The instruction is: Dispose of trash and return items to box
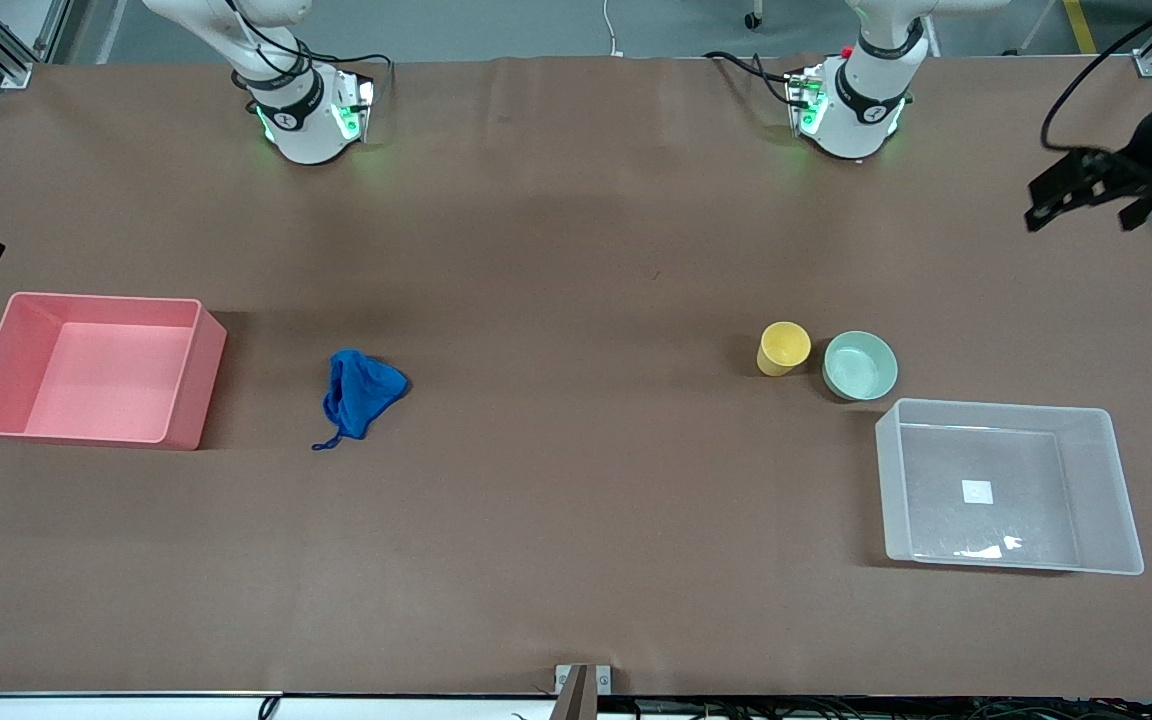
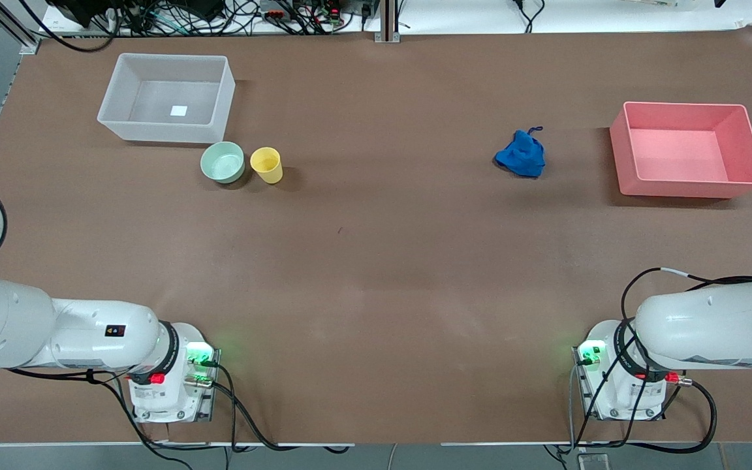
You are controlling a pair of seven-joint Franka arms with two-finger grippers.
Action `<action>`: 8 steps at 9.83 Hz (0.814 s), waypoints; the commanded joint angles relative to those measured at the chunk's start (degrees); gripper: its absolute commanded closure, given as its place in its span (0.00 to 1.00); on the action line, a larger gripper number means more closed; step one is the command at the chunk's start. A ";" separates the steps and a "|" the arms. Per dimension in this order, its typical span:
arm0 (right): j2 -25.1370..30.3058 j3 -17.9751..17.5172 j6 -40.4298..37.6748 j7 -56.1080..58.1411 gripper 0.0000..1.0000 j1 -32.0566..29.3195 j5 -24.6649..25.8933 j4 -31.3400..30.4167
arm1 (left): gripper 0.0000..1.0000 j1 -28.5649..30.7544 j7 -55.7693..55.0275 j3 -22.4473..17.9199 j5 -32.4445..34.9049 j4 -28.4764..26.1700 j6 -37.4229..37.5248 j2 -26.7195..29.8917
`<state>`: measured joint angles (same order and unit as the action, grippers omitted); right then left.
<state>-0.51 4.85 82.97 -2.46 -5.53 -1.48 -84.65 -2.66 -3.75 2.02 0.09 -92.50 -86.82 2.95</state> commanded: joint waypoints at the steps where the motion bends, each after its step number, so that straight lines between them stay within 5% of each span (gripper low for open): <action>1: 0.43 -0.28 0.35 0.61 0.00 -0.27 -0.37 -0.25 | 0.02 0.29 0.76 -0.35 -0.62 -11.77 -8.93 0.48; 5: -2.91 -1.50 0.61 0.52 0.00 1.30 -0.90 -0.07 | 0.04 1.08 0.85 -0.70 -2.73 -30.75 -30.53 -0.13; 8: -6.77 -11.50 3.59 -8.06 0.00 2.45 -0.11 -2.00 | 0.06 1.17 2.78 -0.79 -2.73 -40.28 -44.44 -5.21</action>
<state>-6.08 -3.73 85.47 -6.73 -3.39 -1.83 -85.40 -1.54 -2.76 1.54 -1.69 -128.85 -126.00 0.46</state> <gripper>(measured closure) 0.000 0.057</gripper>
